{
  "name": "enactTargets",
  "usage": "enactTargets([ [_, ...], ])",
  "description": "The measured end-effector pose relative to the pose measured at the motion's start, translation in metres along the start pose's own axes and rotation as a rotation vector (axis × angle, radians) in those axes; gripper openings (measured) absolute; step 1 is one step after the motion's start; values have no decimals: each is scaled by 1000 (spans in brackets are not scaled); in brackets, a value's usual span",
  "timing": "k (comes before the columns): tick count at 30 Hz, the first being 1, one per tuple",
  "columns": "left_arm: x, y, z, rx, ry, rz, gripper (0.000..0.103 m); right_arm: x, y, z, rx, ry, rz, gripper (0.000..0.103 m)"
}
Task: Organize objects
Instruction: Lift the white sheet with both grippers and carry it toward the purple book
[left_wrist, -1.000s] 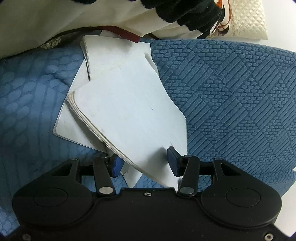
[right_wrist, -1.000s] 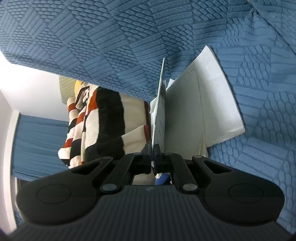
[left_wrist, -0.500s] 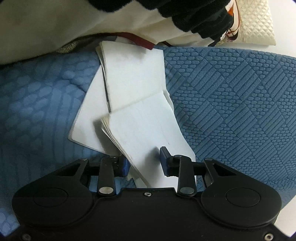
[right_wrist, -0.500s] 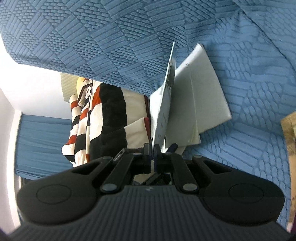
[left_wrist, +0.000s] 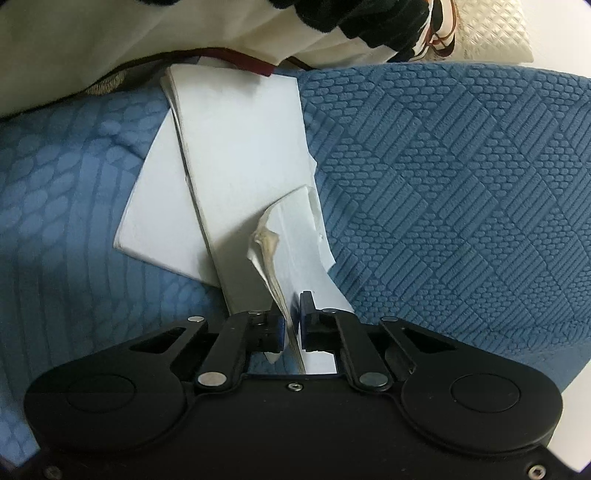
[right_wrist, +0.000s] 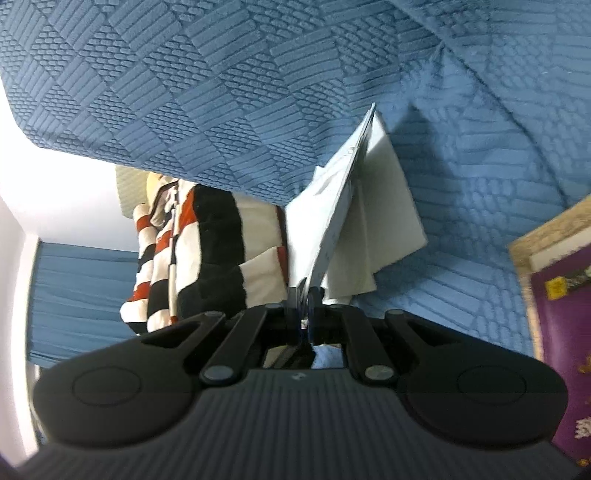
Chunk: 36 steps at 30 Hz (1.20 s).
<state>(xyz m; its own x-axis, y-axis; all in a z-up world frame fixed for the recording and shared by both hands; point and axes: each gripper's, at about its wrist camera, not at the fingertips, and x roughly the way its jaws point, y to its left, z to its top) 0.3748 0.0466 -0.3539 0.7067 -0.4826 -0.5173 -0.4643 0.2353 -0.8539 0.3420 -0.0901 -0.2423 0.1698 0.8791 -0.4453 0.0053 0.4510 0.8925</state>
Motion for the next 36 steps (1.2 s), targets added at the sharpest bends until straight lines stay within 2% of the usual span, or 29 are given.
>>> enactTargets([
  [9, -7, -14, -20, 44, 82, -25, 4, -33, -9, -11, 31, -45, -15, 7],
  [21, -27, -46, -65, 158, 169, -59, 7, -93, 8, -19, -17, -111, 5, 7],
  [28, -51, -88, -99, 294, 174, -80, 8, -137, 30, -21, -73, -119, 19, 7],
  [36, -74, -122, -128, 342, 194, -113, 9, -183, 47, -28, -104, -143, 49, 8],
])
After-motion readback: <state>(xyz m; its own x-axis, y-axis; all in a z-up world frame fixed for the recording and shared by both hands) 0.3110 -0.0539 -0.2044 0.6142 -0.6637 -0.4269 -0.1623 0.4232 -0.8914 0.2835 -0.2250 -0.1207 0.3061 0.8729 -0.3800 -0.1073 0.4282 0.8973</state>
